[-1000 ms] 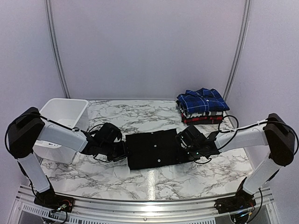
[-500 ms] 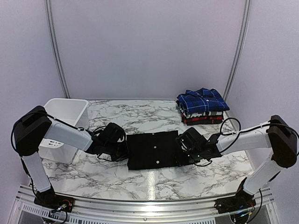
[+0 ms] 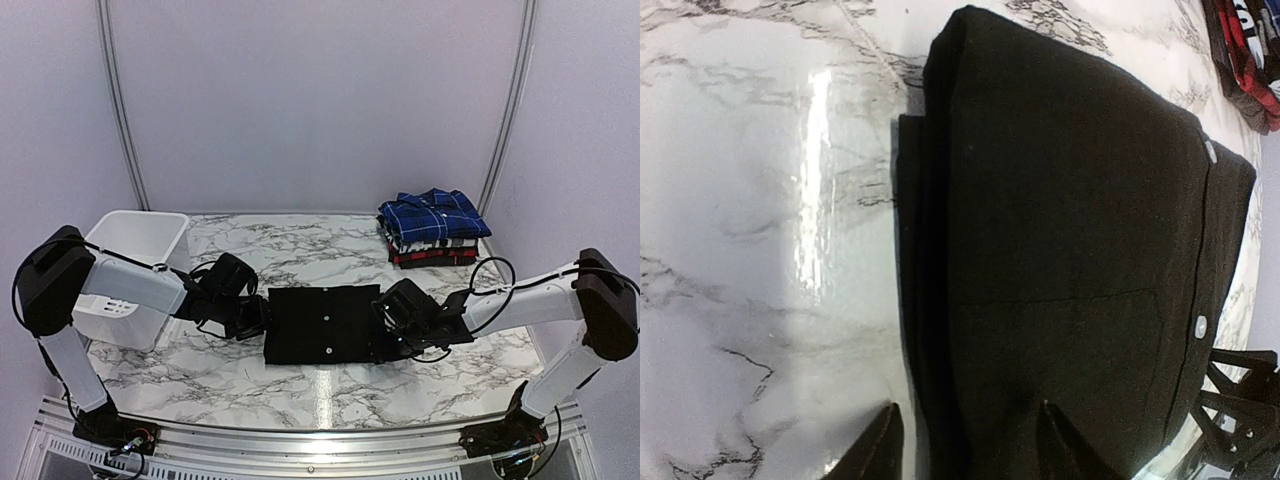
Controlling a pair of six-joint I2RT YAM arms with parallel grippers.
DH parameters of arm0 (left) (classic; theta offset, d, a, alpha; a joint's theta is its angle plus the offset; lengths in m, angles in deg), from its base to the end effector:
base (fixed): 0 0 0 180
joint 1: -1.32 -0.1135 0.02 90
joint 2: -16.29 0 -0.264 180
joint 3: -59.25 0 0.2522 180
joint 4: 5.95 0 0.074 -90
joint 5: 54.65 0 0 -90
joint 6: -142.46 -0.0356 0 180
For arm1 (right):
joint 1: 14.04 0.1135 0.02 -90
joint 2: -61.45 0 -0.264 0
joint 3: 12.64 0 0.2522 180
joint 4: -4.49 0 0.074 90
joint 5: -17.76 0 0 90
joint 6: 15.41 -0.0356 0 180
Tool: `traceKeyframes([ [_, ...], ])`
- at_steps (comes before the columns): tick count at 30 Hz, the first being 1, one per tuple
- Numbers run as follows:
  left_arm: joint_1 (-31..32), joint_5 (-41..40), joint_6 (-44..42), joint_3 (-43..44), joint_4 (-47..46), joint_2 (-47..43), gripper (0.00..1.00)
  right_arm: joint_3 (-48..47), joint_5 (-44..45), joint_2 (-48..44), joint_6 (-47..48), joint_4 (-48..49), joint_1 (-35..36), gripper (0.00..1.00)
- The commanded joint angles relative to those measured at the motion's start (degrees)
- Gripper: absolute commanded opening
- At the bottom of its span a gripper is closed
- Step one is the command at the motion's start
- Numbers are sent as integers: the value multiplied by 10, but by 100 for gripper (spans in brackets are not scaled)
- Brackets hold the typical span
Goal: Fold and stack the long sleeve shirts
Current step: Adjust the square-folded shirt at the center of the board, then pick up the square-folded shirt from the center of the board.
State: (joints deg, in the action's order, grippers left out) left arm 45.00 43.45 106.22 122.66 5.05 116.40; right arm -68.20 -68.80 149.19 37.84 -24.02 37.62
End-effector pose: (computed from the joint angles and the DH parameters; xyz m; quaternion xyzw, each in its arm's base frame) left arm 0.2439 -0.2399 0.1419 -0.0563 0.9290 -0.3139 0.1879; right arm 0.1733 0.2157 0.1475 -0.1179 0.9598 0.1555 0.2015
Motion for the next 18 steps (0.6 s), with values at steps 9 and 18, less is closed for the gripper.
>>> traceKeyframes([
  [9, 12, -14, -56, 41, 84, 67, 42, -4, -3, -6, -17, -28, 8, 55],
  [18, 18, -42, -43, 44, 98, 64, 0, -28, 13, -60, -17, -49, -17, 55],
])
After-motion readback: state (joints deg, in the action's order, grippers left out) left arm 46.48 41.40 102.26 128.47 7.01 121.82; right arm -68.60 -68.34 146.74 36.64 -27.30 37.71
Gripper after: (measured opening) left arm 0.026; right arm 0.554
